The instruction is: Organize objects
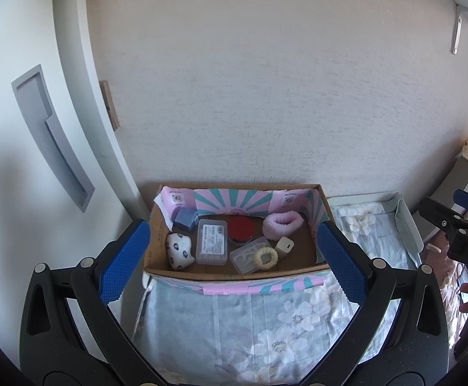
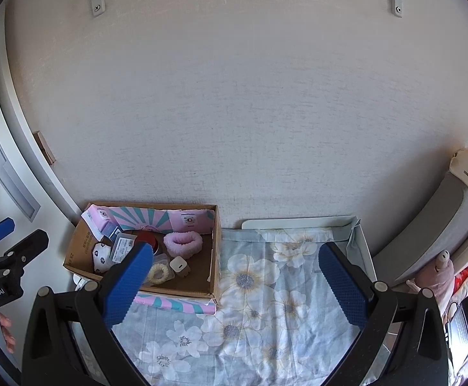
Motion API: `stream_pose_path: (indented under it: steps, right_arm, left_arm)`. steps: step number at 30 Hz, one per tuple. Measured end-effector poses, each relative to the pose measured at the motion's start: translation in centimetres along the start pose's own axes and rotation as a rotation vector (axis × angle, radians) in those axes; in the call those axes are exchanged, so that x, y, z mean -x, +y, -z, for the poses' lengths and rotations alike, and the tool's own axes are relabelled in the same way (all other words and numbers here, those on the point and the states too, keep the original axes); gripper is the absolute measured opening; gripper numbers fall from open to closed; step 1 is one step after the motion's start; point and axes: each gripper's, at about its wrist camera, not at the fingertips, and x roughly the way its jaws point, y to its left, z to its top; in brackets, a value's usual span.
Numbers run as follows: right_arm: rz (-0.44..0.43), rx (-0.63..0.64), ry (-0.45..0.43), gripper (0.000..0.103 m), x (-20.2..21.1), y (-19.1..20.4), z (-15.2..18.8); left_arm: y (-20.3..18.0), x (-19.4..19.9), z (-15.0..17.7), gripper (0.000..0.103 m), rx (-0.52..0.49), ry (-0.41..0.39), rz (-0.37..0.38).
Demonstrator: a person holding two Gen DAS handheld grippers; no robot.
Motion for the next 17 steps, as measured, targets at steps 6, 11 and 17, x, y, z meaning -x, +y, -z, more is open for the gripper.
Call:
stream_pose_path:
  steps: [6,11,17]
  right_arm:
    - [-0.005,0.007,-0.004,0.103,0.0,0.0,-0.2]
    - [-0.007,0.015,-0.005,0.103,-0.1,0.1,-0.2]
    - [-0.01,0.015,-0.006,0.103,0.0,0.2,-0.2]
  left_arm:
    - [0.0,0.8,-0.2,0.103,0.005,-0.044,0.003]
    - [-0.3,1.6,-0.3,0.103,0.011,-0.103,-0.077]
    - [-0.3,1.4,0.0,0.103,0.014,-0.099,-0.101]
